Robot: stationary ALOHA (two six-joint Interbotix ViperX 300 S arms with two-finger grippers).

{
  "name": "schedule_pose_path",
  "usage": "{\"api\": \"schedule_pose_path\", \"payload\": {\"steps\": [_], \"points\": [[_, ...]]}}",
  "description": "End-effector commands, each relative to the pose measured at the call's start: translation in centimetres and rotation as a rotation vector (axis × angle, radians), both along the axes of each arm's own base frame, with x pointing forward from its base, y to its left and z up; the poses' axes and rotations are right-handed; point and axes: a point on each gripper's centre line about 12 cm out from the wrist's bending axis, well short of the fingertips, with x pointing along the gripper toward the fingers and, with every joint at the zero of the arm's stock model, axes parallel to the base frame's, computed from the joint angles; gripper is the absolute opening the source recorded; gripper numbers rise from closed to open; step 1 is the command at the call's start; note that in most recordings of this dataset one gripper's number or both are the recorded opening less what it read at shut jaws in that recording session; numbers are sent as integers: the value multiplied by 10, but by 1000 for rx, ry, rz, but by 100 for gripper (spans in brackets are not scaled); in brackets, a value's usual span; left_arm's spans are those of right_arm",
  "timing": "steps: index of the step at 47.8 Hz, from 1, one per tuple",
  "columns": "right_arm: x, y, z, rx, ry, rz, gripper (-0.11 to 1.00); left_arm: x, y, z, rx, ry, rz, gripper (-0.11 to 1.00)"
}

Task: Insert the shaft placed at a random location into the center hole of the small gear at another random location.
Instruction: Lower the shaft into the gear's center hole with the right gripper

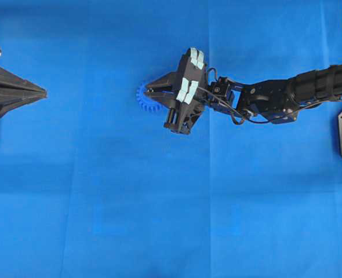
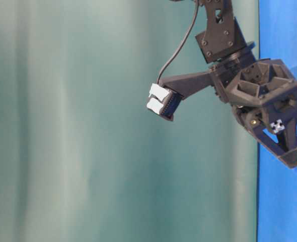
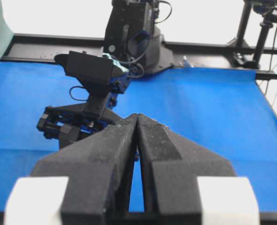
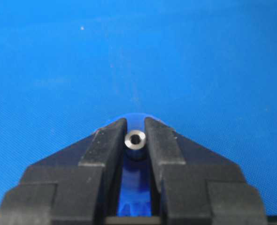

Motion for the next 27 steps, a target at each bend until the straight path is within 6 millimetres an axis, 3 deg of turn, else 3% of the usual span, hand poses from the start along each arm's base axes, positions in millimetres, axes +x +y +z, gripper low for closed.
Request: {"api": "schedule_pose_path", "payload": {"steps": [1,12,27], "points": [[4,1,9,1,-24,2,19,1,0,4,-2,-11,-2,0],[4,1,20,-2,-45,2,81,1,0,3,-2,-11,-2,0],[-3,3,62,-5,-96,17,77,1,0,3,-2,-11,0,0]]}}
